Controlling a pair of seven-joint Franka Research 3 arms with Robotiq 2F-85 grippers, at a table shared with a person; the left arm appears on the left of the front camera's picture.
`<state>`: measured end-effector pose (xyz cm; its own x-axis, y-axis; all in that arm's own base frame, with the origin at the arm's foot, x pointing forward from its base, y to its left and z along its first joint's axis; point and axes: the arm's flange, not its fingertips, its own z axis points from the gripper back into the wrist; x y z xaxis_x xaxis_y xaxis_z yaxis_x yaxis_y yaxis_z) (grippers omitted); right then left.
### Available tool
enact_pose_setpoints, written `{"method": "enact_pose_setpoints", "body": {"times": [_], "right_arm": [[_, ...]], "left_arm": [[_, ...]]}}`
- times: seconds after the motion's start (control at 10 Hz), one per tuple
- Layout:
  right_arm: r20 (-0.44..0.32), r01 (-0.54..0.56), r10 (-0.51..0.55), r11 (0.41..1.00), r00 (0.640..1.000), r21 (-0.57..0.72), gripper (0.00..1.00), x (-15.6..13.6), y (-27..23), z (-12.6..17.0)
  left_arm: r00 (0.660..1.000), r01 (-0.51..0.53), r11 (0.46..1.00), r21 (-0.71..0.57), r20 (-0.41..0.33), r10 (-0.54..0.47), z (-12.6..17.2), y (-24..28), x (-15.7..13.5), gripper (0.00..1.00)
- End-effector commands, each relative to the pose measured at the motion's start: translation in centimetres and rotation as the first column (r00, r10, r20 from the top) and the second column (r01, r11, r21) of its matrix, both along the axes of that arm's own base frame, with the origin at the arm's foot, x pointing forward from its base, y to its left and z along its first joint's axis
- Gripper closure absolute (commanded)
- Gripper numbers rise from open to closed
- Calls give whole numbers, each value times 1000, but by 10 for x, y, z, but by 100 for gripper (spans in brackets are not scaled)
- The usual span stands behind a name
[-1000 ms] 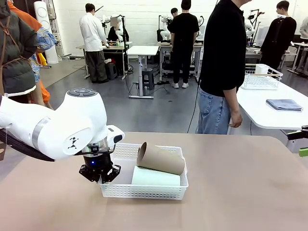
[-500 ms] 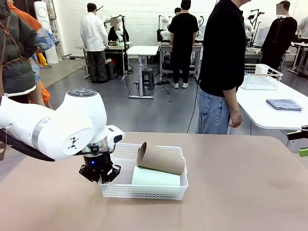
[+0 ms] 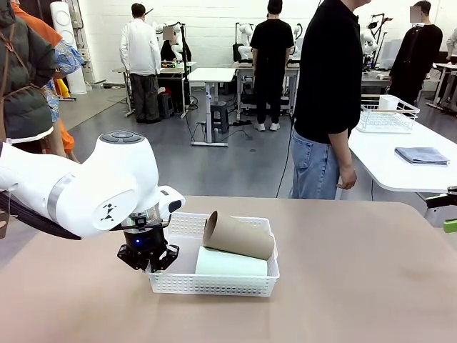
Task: Clean and organize the cups into the basket.
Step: Move the Organizing basket back to the left side of the table.
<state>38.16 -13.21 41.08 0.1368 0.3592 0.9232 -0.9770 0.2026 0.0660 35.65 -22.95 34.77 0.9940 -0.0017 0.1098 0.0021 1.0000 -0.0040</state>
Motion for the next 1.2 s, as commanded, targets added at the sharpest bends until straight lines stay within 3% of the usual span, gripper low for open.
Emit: {"method": "enact_pose_setpoints", "body": {"times": [0.0, 0.6, 0.7, 0.8, 0.9, 1.0, 1.1], "right_arm": [[2, -8, 9, 1000, 1000, -10, 0, 0, -1, -1], [0, 0, 0, 1000, 1000, 0, 0, 0, 0, 0], [-266, 155, -119, 981, 957, 118, 0, 13, -12, -6], [-487, 267, -156, 949, 860, 168, 0, 17, -24, -12], [-641, 314, -134, 933, 755, 175, 0, 10, -36, -15], [-715, 350, -123, 920, 689, 179, 0, 0, -48, -17], [-795, 371, -98, 914, 598, 166, 0, -19, -66, -20]], "left_arm": [[1000, 8, 1000, 8, 14, -8, -1, -1, -1, 100], [1000, 8, 1000, 8, 14, -8, -1, -1, -1, 100], [1000, 8, 1000, 8, 14, -8, -1, -1, -1, 100], [1000, 8, 1000, 8, 14, -8, -1, -1, -1, 100], [1000, 8, 1000, 8, 14, -8, -1, -1, -1, 100], [1000, 8, 1000, 8, 14, -8, -1, -1, -1, 100], [1000, 8, 1000, 8, 14, -8, -1, -1, -1, 100]]}}
